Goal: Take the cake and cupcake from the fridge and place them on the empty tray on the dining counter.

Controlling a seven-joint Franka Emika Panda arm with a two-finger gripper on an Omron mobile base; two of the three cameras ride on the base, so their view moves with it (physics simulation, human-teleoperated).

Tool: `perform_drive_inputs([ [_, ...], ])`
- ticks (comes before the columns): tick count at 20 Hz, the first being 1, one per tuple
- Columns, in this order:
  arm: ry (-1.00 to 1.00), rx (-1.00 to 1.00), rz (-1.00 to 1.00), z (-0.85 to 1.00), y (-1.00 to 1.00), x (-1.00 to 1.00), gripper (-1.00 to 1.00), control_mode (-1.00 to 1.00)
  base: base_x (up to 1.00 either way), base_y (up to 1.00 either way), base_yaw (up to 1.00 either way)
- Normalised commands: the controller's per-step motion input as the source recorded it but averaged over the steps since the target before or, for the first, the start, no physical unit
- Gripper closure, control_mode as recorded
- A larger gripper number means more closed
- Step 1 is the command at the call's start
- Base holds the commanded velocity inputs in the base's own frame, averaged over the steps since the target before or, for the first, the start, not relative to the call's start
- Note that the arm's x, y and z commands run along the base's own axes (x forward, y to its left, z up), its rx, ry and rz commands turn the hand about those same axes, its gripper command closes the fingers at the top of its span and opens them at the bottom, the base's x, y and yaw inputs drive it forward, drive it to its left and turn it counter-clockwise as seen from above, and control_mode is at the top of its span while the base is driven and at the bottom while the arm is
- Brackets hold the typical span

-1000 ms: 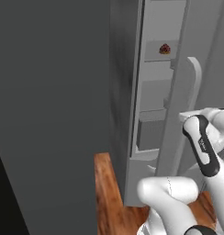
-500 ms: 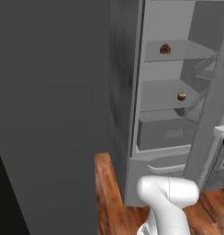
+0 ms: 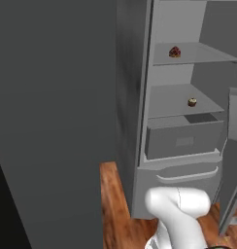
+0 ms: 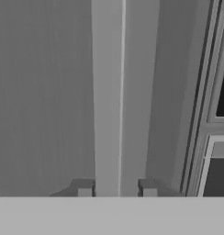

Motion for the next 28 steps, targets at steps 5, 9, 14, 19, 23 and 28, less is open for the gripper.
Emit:
perform_drive_inputs([
  [5, -0.06, 0.00, 0.06, 0.00, -0.27, -0.47, -1.00, -1.00, 0.00, 0.00, 0.00],
  [9, -0.10, -0.05, 0.00, 0.06, 0.18, -0.58, -1.00, -1.00, 0.00, 0.00, 0.00],
  [14, -0.19, -0.19, 0.00, 0.12, 0.75, -0.39, -1.00, -1.00, 0.00, 0.00, 0.00],
  [19, -0.21, -0.24, -0.04, 0.22, 0.99, -0.02, -1.00, -1.00, 0.00, 0.00, 0.00],
  [23, -0.11, -0.18, -0.03, 0.17, 1.00, 0.35, -1.00, -1.00, 0.00, 0.00, 0.00],
  [28, 0.00, -0.06, -0.01, 0.00, 0.49, 0.38, -1.00, -1.00, 0.00, 0.00, 0.00],
])
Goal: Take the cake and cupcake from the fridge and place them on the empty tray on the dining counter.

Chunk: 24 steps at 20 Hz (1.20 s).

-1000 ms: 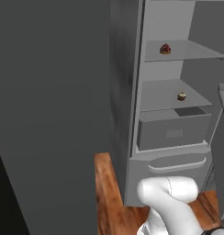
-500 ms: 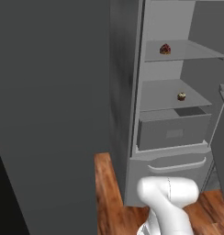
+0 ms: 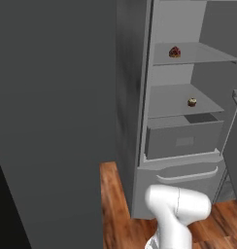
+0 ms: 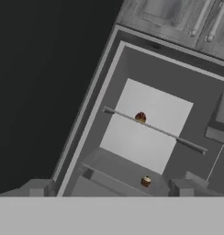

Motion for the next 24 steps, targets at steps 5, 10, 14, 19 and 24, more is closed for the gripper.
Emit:
perform_drive_inputs([
  [5, 0.01, 0.00, 0.00, -0.02, 0.01, 0.53, -1.00, -1.00, 0.00, 0.00, 0.00],
  [10, 0.00, 0.00, -0.01, -0.08, 0.00, 0.54, -1.00, -1.00, 0.00, 0.00, 0.00],
  [14, 0.05, 0.00, -0.08, -0.22, -0.02, 0.55, -1.00, -1.00, 0.00, 0.00, 0.00],
  [19, 0.17, -0.01, -0.06, -0.06, -0.06, 0.35, -1.00, -1.00, 0.00, 0.00, 0.00],
  [24, 0.08, -0.16, 0.00, -0.14, 0.00, 0.27, -1.00, -1.00, 0.00, 0.00, 0.00],
])
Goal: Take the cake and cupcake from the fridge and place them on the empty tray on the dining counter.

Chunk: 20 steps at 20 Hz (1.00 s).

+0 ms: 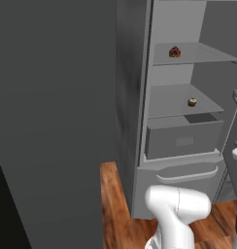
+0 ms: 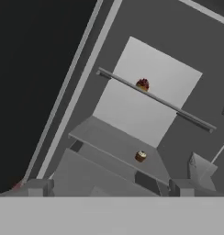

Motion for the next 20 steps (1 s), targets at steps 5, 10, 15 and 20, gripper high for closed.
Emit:
perform_drive_inputs([
  [5, 0.12, -0.22, -0.01, -0.21, 0.00, 0.11, -1.00, -1.00, 0.00, 0.00, 0.00],
  [10, 0.31, -0.12, -0.14, -0.05, -0.02, 0.30, -1.00, -1.00, 0.00, 0.00, 0.00],
  [15, 0.21, -0.04, -0.16, -0.03, -0.05, 0.38, -1.00, -1.00, 0.00, 0.00, 0.00],
  [20, 0.06, 0.00, -0.11, -0.14, -0.40, 0.26, -1.00, -1.00, 0.00, 0.00, 0.00],
])
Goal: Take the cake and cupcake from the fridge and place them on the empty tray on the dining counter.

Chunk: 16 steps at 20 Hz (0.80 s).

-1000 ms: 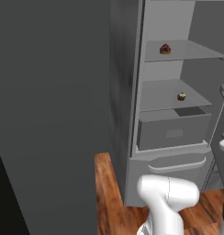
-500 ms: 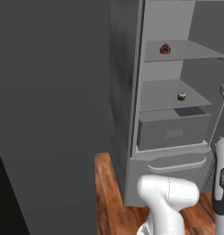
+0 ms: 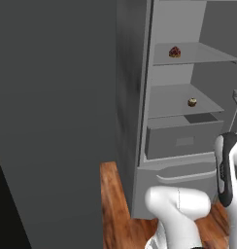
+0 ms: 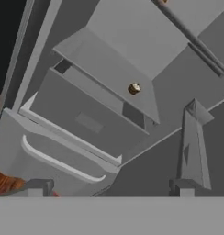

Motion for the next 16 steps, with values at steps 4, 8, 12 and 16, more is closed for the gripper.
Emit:
perform_drive_inputs([
  [4, 0.07, 0.00, -0.21, -0.19, -0.29, 0.42, -1.00, -1.00, 0.00, 0.00, 0.00],
  [8, 0.09, -0.04, -0.35, -0.19, -0.14, 0.56, -1.00, -1.00, 0.00, 0.00, 0.00],
  [12, 0.08, -0.05, -0.29, -0.21, -0.40, 0.40, -1.00, -1.00, 0.00, 0.00, 0.00],
  [16, 0.06, 0.00, -0.16, -0.16, -0.78, 0.24, -1.00, -1.00, 0.00, 0.00, 0.00],
])
